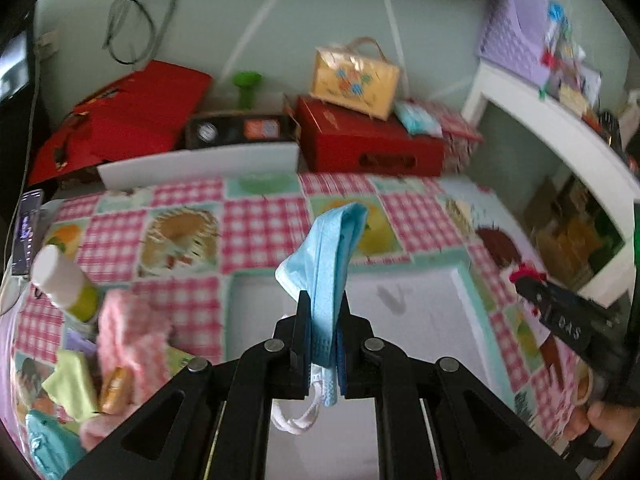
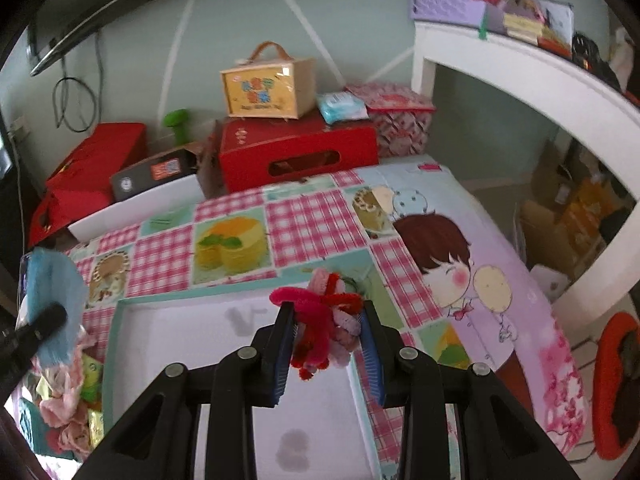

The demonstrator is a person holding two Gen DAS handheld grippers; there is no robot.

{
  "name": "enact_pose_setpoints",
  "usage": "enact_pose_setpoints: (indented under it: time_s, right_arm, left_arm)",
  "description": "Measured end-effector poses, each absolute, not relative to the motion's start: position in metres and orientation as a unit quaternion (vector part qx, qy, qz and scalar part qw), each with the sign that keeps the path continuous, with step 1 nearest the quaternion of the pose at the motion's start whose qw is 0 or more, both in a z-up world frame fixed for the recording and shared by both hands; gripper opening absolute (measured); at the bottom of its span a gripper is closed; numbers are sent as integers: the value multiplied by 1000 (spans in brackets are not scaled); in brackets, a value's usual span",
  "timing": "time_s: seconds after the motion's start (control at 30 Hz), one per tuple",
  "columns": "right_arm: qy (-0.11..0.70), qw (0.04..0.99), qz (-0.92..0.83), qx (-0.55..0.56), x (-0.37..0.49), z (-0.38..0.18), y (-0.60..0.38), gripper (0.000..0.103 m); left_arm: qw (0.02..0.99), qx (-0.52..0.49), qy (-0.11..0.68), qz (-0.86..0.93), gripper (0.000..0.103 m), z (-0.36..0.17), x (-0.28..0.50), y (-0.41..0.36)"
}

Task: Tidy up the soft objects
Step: 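Release the red toy into the tray while the left gripper releases the blue mask, then move both grippers away from the tray back toward the pile of soft items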

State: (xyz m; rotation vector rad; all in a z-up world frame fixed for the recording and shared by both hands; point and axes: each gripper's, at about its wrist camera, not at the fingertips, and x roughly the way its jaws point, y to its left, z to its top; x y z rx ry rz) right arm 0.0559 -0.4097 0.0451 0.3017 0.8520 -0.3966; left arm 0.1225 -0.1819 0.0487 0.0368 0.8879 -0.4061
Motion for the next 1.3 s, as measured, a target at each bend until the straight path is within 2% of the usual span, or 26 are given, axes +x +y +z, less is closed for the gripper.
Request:
enact_pose_setpoints:
  time_s: [0.4, 0.87, 0.93, 1.03, 1.1, 1.2, 1.23, 1.3]
  right_arm:
    - [483, 846, -167, 152, 91, -22, -413, 34]
    - [489, 849, -154, 131, 102, -23, -397, 34]
    - [488, 849, -155, 129, 103, -21, -396, 34]
    - [490, 848, -156, 127, 103, -20, -395, 35]
    - [491, 847, -157, 127, 103, -20, -395, 38]
    - [495, 845, -158, 124, 103, -20, -394, 51]
    - [494, 846, -159, 124, 103, -20, -394, 57]
    - [492, 847, -160, 120, 102, -17, -393, 57]
  left_arm:
    - [858, 75, 479, -167, 10, -17, 133, -214]
    - [854, 99, 487, -153, 10, -26, 138, -221]
    - [852, 99, 490, -157, 13, -25, 138, -222]
    - [847, 98, 496, -162, 23, -25, 138, -222]
    - [846, 99, 497, -163, 35, -24, 137, -222]
    - [846, 97, 497, -167, 49, -21, 136, -222]
    - [845, 97, 498, -169, 51, -20, 135, -222]
    - [845, 94, 499, -168, 55, -17, 135, -221]
